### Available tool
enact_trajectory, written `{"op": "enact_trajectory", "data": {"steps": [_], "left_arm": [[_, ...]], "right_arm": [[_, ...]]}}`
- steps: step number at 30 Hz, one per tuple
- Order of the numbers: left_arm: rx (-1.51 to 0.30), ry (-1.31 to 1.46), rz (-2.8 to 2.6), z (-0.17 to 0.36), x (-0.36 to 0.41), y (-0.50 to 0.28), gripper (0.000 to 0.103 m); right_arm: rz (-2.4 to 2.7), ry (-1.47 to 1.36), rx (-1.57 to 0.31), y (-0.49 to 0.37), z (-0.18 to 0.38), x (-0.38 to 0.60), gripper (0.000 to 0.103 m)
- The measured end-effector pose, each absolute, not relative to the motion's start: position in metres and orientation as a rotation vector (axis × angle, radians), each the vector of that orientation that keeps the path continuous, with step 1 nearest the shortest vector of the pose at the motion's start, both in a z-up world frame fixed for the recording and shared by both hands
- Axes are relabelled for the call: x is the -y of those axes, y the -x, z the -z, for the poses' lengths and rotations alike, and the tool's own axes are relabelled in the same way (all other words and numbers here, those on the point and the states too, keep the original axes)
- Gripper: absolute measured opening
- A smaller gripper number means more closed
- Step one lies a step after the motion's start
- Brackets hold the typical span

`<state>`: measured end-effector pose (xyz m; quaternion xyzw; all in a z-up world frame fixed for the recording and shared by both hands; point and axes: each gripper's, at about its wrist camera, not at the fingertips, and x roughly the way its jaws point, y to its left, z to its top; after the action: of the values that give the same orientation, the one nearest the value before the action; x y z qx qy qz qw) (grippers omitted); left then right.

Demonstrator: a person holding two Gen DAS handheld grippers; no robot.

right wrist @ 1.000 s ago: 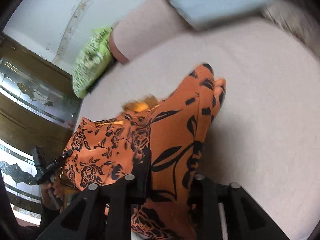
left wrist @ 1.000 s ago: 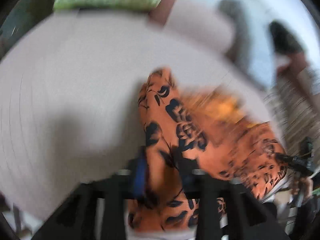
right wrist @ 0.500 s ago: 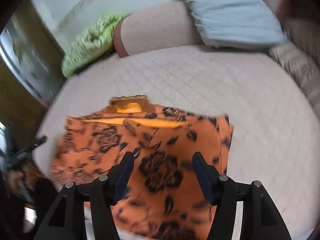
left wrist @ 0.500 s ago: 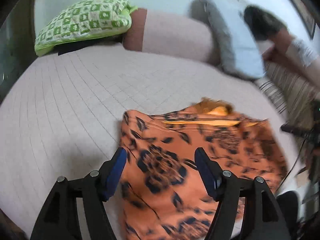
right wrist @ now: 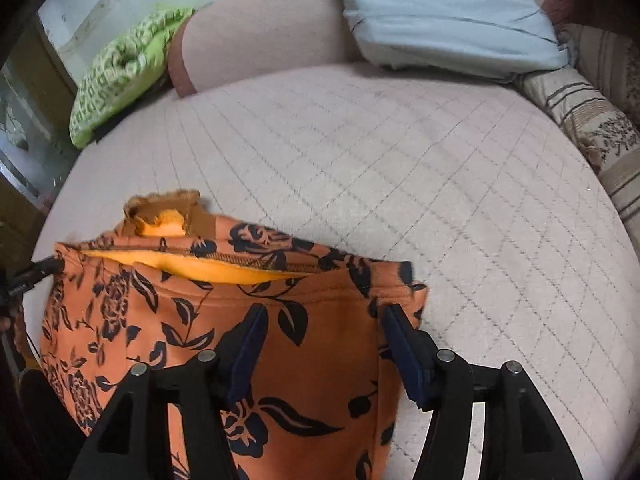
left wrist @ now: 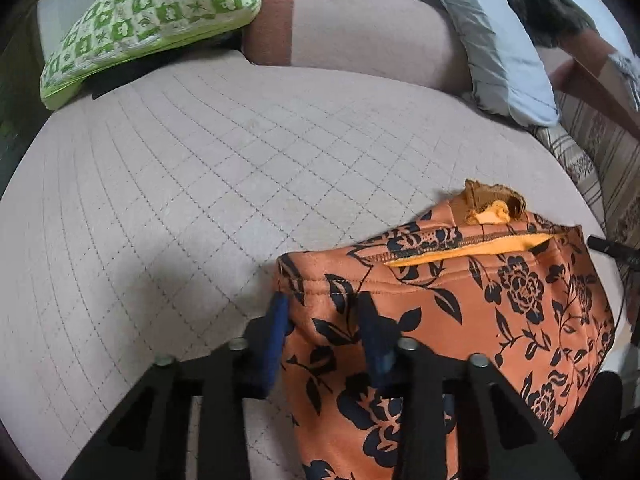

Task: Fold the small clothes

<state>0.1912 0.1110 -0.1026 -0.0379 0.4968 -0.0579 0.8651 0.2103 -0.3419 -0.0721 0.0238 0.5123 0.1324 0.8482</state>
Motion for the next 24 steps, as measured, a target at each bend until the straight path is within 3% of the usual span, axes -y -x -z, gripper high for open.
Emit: {"op": "enact_trajectory", "data": {"steps": [5, 11, 12, 13, 14, 16, 21, 24], "left_arm": [[-1.044, 0.116, 0.118, 0.108, -0.116, -0.198, 0.035], [-1.063, 0.14, 0.121, 0.112, -0.113, -0.2, 0.035], [-1.063, 0.135, 0.112, 0.112, -0.112, -0.2, 0.034], [-1.07, 0.131, 0.099, 0.113, -0.112, -0.2, 0.015], [-1.087, 0.124, 0.085, 0.114, -0.112, -0.201, 0.005], [-1.073, 0.113, 0.07, 0.11, -0.11, -0.198, 0.004], [-0.921, 0.154, 0.005, 0.076, -0.117, -0.186, 0.004], [-1.026, 0.176, -0.04, 0.108, -0.124, -0.203, 0.004]], "right_arm": [[-0.319, -0.137, -1.062, -0.2, 0.063, 0.362, 0.063], [-0.257, -0.031, -1.129, -0.223, 0.09, 0.348, 0.063], [-0.247, -0.019, -1.145, -0.226, 0.096, 0.346, 0.061], [-0.258, -0.021, -1.143, -0.226, 0.096, 0.343, 0.041], [-0.252, -0.028, -1.147, -0.227, 0.095, 0.342, 0.032], [-0.249, -0.03, -1.155, -0.227, 0.088, 0.339, 0.008], [-0.229, 0.014, -1.042, -0.221, 0.046, 0.332, 0.007], [-0.157, -0.08, -1.068, -0.234, 0.061, 0.357, 0.007]]}}
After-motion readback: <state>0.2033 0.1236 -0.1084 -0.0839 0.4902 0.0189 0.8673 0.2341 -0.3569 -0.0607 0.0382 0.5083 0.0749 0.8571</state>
